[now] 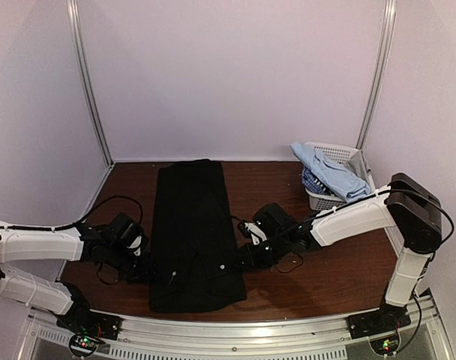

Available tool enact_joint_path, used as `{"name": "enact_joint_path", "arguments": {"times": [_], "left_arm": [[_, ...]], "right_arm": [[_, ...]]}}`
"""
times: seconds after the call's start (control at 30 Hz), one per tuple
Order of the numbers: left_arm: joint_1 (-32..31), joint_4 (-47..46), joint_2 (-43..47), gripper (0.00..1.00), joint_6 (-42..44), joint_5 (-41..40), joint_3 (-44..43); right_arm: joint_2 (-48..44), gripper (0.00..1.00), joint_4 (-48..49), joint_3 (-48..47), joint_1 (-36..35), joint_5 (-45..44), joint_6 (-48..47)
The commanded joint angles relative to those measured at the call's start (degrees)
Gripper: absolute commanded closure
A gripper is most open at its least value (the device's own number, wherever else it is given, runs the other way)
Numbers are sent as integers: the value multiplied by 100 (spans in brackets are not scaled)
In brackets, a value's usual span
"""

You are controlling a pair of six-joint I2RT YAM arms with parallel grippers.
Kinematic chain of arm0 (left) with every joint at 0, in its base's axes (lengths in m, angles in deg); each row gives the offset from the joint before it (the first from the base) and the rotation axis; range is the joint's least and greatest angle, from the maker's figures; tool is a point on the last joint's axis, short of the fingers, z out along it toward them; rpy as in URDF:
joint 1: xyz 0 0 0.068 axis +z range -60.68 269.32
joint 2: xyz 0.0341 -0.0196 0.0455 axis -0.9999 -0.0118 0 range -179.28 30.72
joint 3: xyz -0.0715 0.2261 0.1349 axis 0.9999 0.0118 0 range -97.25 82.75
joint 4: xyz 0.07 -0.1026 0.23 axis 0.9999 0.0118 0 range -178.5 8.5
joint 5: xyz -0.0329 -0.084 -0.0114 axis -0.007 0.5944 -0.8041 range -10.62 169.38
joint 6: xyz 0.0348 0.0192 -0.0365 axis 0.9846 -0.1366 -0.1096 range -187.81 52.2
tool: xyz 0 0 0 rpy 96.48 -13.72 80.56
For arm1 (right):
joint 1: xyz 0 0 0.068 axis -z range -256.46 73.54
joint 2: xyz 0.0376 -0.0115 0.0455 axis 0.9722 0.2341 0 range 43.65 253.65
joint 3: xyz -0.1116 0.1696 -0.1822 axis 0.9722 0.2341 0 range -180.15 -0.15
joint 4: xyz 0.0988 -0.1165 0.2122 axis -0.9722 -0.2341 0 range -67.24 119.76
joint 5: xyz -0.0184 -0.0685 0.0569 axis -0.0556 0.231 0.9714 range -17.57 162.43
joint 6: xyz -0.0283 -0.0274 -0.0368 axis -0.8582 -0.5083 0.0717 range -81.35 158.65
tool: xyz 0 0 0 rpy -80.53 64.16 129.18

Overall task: Fold and stack the long sleeve shirts
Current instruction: Pick up the rectangle-folded shirt from the center of the board.

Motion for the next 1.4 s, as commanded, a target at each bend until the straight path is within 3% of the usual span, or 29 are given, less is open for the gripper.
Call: {"name": "enact_joint_path", "arguments": {"times": [0.0, 0.33, 0.47, 0.67, 0.87, 0.97, 1.13, 1.23, 1.37], "left_arm": [[-199, -343, -278, 58, -133, 176, 24], [-292, -445, -295, 94, -81, 509, -115], [-292, 150, -260, 80, 81, 133, -327], [-292, 493, -223, 56, 123, -255, -391], [-299, 305, -355, 54, 119, -183, -328], [-308, 52, -476, 67, 140, 45, -310], [-327, -19, -336, 97, 152, 332, -443], [-327, 196, -275, 100, 229, 306, -771], [-202, 397, -222, 100, 343, 324, -1241]], "right_arm": [[104, 57, 189, 9, -43, 74, 94], [134, 77, 238, -17, -94, 179, 141], [126, 81, 143, -65, -103, 123, 82], [111, 61, -70, -34, -152, -92, 83], [234, 57, -34, -22, -274, -131, 177], [343, 64, 14, -136, -321, -48, 198], [246, 89, -150, -394, -310, -99, 135], [160, 100, -285, -570, -285, -97, 70], [-5, 100, -420, -834, -173, -40, 18]]}}
